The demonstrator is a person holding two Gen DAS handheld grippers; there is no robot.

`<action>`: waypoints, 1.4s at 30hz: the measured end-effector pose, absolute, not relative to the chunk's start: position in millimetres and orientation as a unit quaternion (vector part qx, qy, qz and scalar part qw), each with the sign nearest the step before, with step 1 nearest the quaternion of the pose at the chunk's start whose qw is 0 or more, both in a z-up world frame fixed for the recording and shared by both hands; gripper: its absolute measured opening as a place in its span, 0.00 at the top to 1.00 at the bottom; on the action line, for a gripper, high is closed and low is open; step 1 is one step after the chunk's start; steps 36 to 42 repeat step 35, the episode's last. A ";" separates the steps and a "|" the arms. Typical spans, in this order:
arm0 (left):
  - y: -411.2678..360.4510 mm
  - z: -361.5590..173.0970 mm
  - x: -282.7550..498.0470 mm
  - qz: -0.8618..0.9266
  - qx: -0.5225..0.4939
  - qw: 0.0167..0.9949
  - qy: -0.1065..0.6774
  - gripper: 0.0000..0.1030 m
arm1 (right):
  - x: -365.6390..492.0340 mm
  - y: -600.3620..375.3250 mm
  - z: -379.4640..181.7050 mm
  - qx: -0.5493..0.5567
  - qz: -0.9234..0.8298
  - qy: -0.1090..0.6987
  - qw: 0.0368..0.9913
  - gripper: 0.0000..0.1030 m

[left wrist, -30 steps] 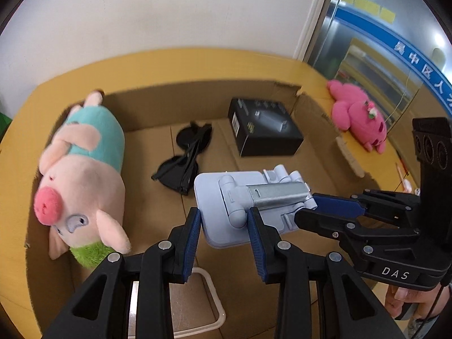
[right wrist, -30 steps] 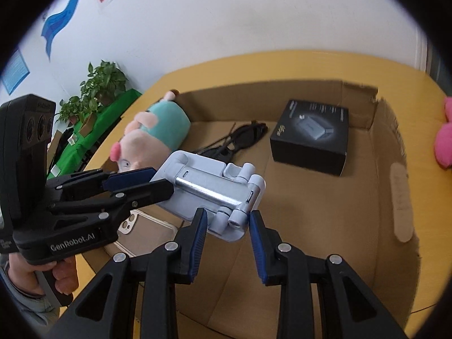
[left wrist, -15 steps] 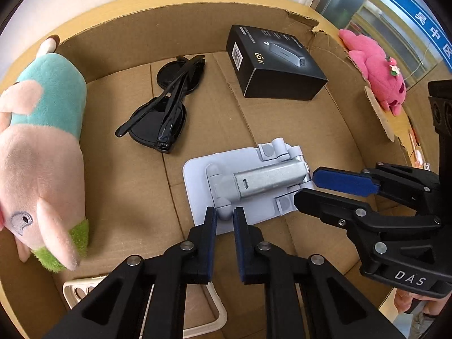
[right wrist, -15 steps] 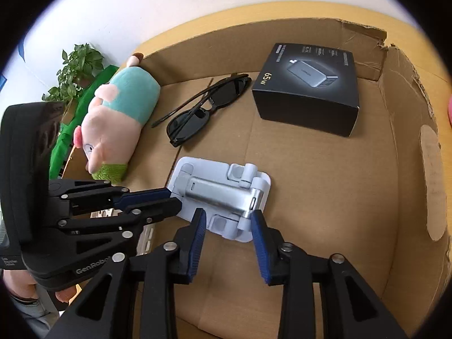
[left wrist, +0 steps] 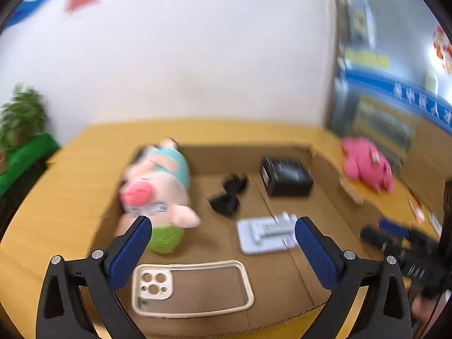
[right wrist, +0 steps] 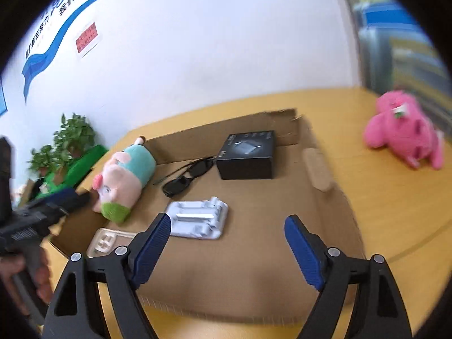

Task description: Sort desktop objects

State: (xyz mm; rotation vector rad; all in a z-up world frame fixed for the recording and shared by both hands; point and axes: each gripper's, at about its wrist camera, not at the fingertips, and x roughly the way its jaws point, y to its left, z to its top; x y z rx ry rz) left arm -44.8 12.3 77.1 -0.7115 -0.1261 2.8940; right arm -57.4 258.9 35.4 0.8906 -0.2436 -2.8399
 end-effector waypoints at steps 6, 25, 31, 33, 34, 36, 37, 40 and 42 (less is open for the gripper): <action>2.9 38.5 -41.3 0.969 -0.246 -0.013 0.000 0.00 | -41.2 234.2 13.5 0.269 -0.963 0.013 0.027 0.17; 12.4 11.4 -31.6 0.975 -0.222 -0.028 0.009 0.00 | -29.2 236.7 8.5 0.226 -0.972 0.008 0.061 0.08; 12.8 10.0 -31.2 0.975 -0.221 -0.028 0.009 0.00 | -29.5 236.6 8.7 0.226 -0.972 0.007 0.061 0.08; 12.9 10.0 -31.3 0.975 -0.221 -0.029 0.009 0.00 | -29.4 236.8 8.7 0.226 -0.972 0.007 0.061 0.08; 13.4 9.8 -31.7 0.975 -0.222 -0.031 0.010 0.00 | -29.6 236.6 8.7 0.226 -0.972 0.007 0.061 0.08; 13.7 9.5 -32.3 0.974 -0.222 -0.031 0.010 0.00 | -29.5 236.7 8.7 0.226 -0.972 0.007 0.061 0.08; 13.7 9.5 -32.3 0.974 -0.222 -0.031 0.010 0.00 | -29.5 236.7 8.7 0.226 -0.972 0.007 0.061 0.08; 13.7 9.5 -32.3 0.974 -0.222 -0.031 0.010 0.00 | -29.5 236.7 8.7 0.226 -0.972 0.007 0.061 0.08; 13.7 9.5 -32.3 0.974 -0.222 -0.031 0.010 0.00 | -29.5 236.7 8.7 0.226 -0.972 0.007 0.061 0.08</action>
